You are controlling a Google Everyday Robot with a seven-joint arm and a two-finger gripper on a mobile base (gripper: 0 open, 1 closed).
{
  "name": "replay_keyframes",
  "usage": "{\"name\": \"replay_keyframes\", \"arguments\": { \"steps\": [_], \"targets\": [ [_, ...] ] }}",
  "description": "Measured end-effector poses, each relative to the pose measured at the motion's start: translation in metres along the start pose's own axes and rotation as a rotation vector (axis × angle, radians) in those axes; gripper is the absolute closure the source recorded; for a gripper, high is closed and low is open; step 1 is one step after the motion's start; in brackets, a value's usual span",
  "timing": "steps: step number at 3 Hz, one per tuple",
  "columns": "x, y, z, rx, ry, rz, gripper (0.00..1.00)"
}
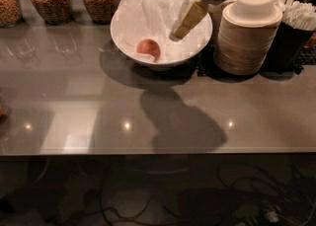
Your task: Pick apple from white bowl
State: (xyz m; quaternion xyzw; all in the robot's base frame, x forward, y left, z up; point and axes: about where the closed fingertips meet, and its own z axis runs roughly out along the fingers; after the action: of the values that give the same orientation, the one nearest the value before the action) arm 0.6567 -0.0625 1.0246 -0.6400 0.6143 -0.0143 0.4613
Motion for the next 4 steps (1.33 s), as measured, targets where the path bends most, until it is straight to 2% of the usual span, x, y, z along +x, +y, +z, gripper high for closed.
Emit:
{"name": "replay_keyframes", "arguments": {
  "steps": [1,2,3,4],
  "targets": [
    [-0.021,-0.009,0.043,-0.036,-0.024,-0.017,0.0],
    [-0.02,-0.008,0.045,-0.033,-0.018,-0.025,0.0],
    [-0.011,-0.007,0.058,-0.022,-0.008,-0.084,0.0],
    [0.004,-0.005,0.075,-0.003,0.004,-0.123,0.16]
  ]
}}
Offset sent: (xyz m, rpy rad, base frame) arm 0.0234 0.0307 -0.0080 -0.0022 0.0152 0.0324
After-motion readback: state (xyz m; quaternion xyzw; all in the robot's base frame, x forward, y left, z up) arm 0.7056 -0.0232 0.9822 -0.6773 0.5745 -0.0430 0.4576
